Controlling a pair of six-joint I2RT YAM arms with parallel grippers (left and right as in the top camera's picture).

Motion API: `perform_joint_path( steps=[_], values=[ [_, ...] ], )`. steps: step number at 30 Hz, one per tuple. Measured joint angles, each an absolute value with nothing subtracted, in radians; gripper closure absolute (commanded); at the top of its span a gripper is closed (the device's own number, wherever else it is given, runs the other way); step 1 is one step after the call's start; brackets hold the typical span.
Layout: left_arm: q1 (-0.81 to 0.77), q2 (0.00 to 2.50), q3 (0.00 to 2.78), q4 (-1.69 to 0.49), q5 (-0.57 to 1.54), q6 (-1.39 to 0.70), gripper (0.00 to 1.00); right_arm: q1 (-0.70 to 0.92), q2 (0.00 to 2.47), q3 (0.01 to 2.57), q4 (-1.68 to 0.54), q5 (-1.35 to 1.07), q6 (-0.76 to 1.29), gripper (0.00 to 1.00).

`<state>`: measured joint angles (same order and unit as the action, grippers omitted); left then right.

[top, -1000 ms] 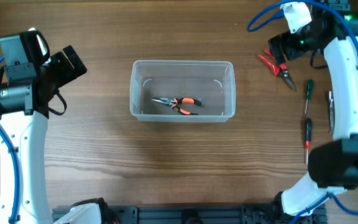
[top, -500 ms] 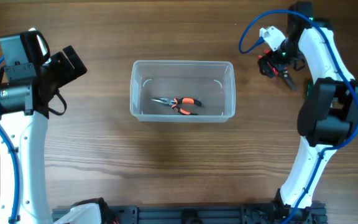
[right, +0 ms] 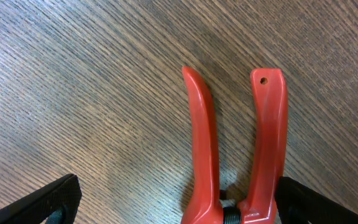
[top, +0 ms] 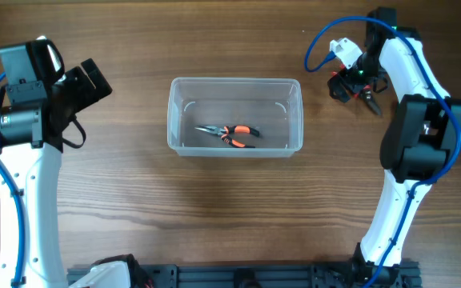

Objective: Pack container
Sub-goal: 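Reach the right gripper to the red-handled snips and grasp them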

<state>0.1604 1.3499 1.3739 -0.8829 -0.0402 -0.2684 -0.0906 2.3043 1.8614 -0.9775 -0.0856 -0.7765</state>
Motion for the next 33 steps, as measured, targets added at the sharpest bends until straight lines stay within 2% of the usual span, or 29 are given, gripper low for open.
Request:
perform_joint_path(
  steps=[24,33],
  values=[
    [0.160,1.350,1.374,-0.895,-0.040,-0.268,0.00,-0.041,2.294,1.861,-0.936,-0.066,-0.693,0.00],
    [0.160,1.350,1.374,-0.895,-0.040,-0.269,0.00,-0.041,2.239,1.861,-1.128,-0.040,-0.680,0.00]
  ],
)
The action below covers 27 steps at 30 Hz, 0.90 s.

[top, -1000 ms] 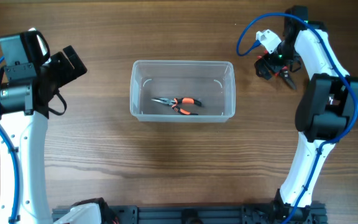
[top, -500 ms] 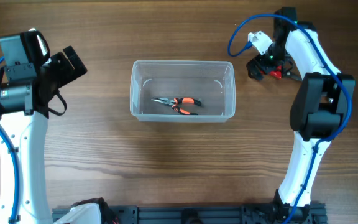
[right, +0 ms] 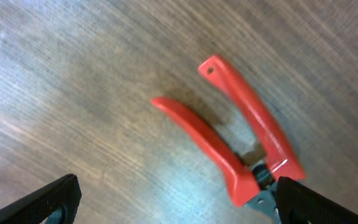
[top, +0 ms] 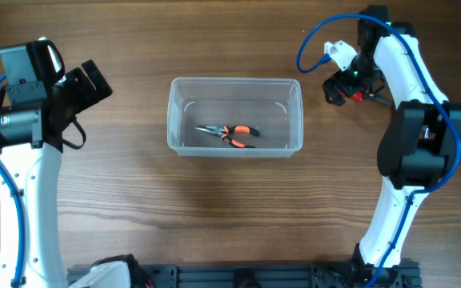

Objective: Pack container
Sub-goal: 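Reach the right gripper to the red-handled snips and grasp them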

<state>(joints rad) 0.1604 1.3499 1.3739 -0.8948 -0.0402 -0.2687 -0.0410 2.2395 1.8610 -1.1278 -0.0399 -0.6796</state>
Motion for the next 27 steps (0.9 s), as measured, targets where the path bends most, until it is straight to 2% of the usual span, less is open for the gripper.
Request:
perform_joint_path(
  steps=[9,17,27],
  values=[
    [0.160,1.350,1.374,-0.895,-0.040,-0.268,0.00,-0.041,2.238,1.861,-1.166,-0.040,-0.703,0.00],
    [0.160,1.350,1.374,-0.895,-0.040,-0.268,0.00,-0.043,2.238,1.846,-1.114,-0.040,-0.812,0.00],
    [0.160,1.350,1.374,-0.896,-0.040,-0.268,0.00,-0.043,2.235,1.679,-0.976,-0.048,-0.851,0.01]
  ],
)
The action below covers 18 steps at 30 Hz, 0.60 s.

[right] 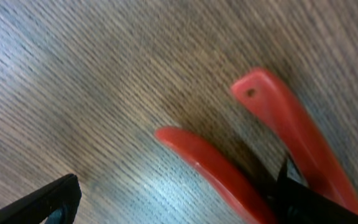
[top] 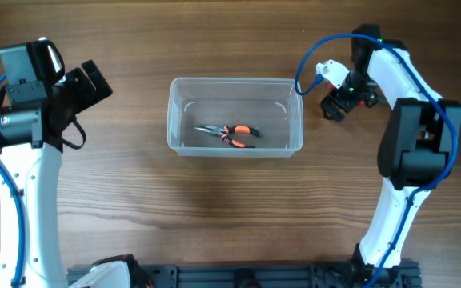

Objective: Pack container
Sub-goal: 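Reach the right gripper to the red-handled snips and grasp them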

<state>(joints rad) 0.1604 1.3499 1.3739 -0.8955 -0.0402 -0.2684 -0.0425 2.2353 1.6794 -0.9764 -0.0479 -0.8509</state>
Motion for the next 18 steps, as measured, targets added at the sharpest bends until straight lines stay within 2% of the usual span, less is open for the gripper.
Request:
perform_joint_path(
  steps=[3,4,7,8,9,12,18],
  values=[
    [0.160,1.350,1.374,-0.896,-0.040,-0.268,0.00,-0.043,2.229,1.662,-0.921,-0.049,-0.842,0.21],
    [0.160,1.350,1.374,-0.896,-0.040,-0.268,0.00,-0.044,2.229,1.661,-0.915,-0.051,-0.837,0.23],
    [0.160,1.350,1.374,-0.899,-0.040,-0.268,0.00,-0.047,2.229,1.660,-0.910,-0.056,-0.830,0.36],
    [0.160,1.350,1.374,-0.899,-0.040,-0.268,0.00,-0.047,2.229,1.660,-0.907,-0.056,-0.821,0.45],
    [0.160,1.350,1.374,-0.899,-0.040,-0.268,0.00,-0.047,2.229,1.660,-0.906,-0.058,-0.812,0.48],
    [0.160,1.350,1.374,-0.902,-0.040,-0.268,0.00,-0.049,2.228,1.660,-0.902,-0.059,-0.792,0.66],
    [0.160,1.350,1.374,-0.902,-0.040,-0.268,0.00,-0.049,2.228,1.660,-0.898,-0.059,-0.775,0.73]
  ],
)
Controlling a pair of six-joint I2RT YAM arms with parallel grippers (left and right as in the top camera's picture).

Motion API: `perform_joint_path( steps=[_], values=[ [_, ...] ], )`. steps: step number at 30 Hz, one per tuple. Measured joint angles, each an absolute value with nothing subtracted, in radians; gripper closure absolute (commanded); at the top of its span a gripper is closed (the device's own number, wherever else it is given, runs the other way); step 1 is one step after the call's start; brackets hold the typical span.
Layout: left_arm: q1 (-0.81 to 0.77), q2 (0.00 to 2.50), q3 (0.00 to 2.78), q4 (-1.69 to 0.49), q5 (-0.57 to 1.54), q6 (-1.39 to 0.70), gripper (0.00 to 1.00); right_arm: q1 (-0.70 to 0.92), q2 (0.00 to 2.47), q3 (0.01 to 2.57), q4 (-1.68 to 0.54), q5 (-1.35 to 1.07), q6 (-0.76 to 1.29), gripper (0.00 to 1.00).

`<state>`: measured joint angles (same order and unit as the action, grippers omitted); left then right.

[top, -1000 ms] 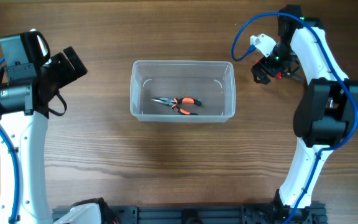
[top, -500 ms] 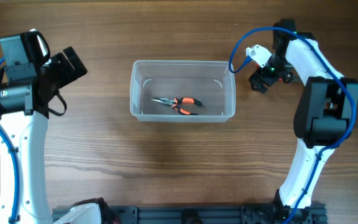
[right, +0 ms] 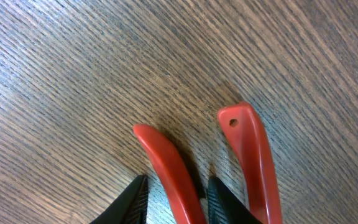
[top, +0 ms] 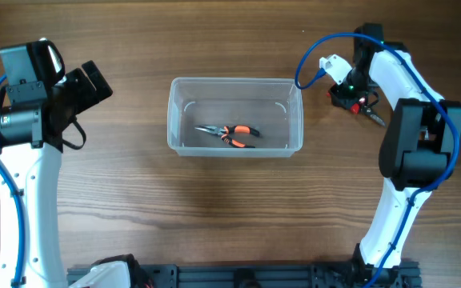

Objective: Pack container
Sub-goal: 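Reach the right gripper to the red-handled snips and grasp them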

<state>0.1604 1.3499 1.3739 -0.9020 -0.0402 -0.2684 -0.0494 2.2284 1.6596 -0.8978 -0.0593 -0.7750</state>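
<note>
A clear plastic container [top: 234,81] stands mid-table with orange-handled pliers [top: 230,134] lying in it. To its right, red-handled pliers [right: 253,162] lie on the wood, small and mostly under the arm in the overhead view [top: 372,117]. My right gripper [right: 176,190] is down on them, its two black fingertips [right: 135,196] close on either side of the left red handle. My left gripper [top: 90,84] hangs far left of the container, away from everything; its jaws are hard to read.
Wooden table top [top: 214,208] all round. The right arm's blue cable [top: 314,44] loops near the container's right rim. A black rail [top: 238,276] runs along the front edge.
My right gripper's fingers stood wide apart over the red pliers; now they have closed in round one red handle. The wrist has turned, so the handles point up the view.
The right gripper was open over the red pliers, handles upright in its view. Then it had swung, with the pliers seen slanted, then closer. Now its fingers pinch one handle. Left arm, container and orange pliers have stayed put.
</note>
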Motion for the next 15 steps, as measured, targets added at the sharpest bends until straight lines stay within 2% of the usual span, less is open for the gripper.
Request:
perform_joint_path(
  steps=[2,4,15],
  values=[
    [0.160,1.350,1.374,-0.902,-0.040,-0.268,0.00,-0.049,2.228,1.660,-0.897,-0.059,-0.771,0.81],
    [0.160,1.350,1.374,-0.902,-0.040,-0.268,0.00,-0.049,2.228,1.660,-0.896,-0.059,-0.767,0.93],
    [0.160,1.350,1.374,-0.902,-0.040,-0.268,0.00,-0.050,2.227,1.658,-0.897,-0.072,-0.744,0.95]
  ],
)
